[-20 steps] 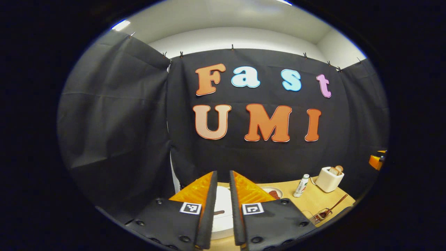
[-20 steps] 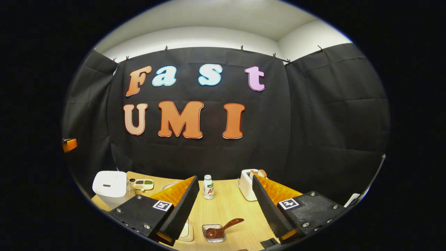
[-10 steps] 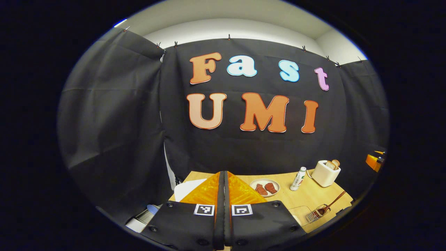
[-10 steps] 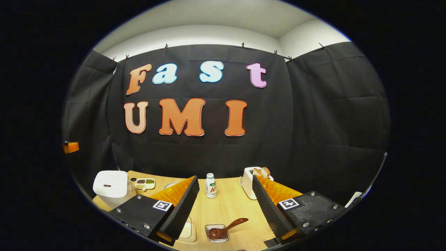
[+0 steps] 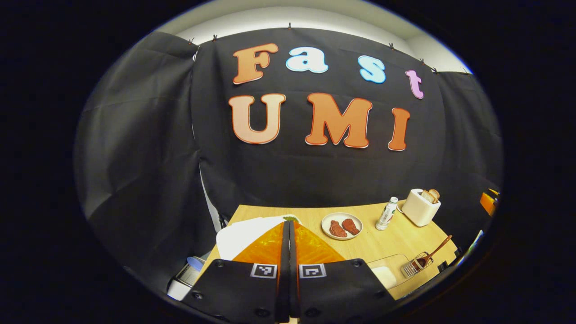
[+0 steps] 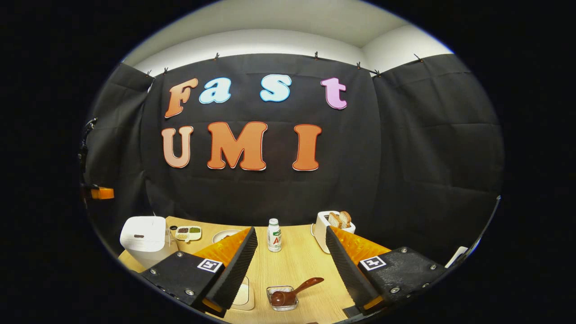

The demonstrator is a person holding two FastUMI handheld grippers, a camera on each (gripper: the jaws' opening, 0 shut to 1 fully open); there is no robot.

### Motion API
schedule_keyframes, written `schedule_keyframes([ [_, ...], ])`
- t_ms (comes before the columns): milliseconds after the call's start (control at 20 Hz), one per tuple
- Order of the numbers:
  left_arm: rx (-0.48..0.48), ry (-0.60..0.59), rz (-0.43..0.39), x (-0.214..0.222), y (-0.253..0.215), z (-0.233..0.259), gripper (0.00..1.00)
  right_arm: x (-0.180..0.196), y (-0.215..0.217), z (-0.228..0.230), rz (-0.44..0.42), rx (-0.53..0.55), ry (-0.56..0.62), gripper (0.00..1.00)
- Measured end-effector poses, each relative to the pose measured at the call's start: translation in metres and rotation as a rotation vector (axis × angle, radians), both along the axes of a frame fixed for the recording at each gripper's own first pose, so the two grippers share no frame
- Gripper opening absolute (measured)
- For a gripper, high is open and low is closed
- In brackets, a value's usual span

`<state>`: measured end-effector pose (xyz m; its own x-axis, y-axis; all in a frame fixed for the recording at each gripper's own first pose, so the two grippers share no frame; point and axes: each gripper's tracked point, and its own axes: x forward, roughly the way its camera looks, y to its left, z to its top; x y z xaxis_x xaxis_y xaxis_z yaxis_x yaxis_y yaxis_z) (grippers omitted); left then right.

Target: Close the left gripper, press the button to open the rice cooker; take a wooden spoon from the chopstick holder with the right hand, scoop a spoonful of rice and pour it into the rice cooker, then put the wooden spoon back into the chopstick holder.

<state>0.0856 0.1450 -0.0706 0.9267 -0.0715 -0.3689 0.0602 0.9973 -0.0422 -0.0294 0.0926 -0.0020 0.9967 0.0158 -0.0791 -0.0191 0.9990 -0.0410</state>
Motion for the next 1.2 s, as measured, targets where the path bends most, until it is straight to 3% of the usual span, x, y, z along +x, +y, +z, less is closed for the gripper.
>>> schedule_keyframes([
  [150, 0.015, 0.048, 0.003, 0.016, 0.012, -0.032, 0.04, -0.002, -0.003, -0.003, -0.005, 0.001, 0.007, 0.95],
  [500, -0.130, 0.214, -0.035, 0.024, -0.005, -0.100, 0.05, -0.005, -0.009, -0.013, -0.024, -0.014, 0.027, 0.95],
  [650, -0.141, 0.269, -0.027, 0.024, -0.001, -0.128, 0.04, -0.005, -0.010, -0.019, -0.028, -0.021, 0.042, 0.95],
  [900, -0.138, 0.315, -0.004, 0.027, 0.004, -0.148, 0.05, -0.009, -0.014, -0.027, -0.036, -0.018, 0.065, 0.95],
  [1200, -0.223, 0.427, 0.009, 0.022, 0.002, -0.167, 0.05, -0.010, -0.004, -0.043, -0.012, 0.004, 0.100, 0.95],
])
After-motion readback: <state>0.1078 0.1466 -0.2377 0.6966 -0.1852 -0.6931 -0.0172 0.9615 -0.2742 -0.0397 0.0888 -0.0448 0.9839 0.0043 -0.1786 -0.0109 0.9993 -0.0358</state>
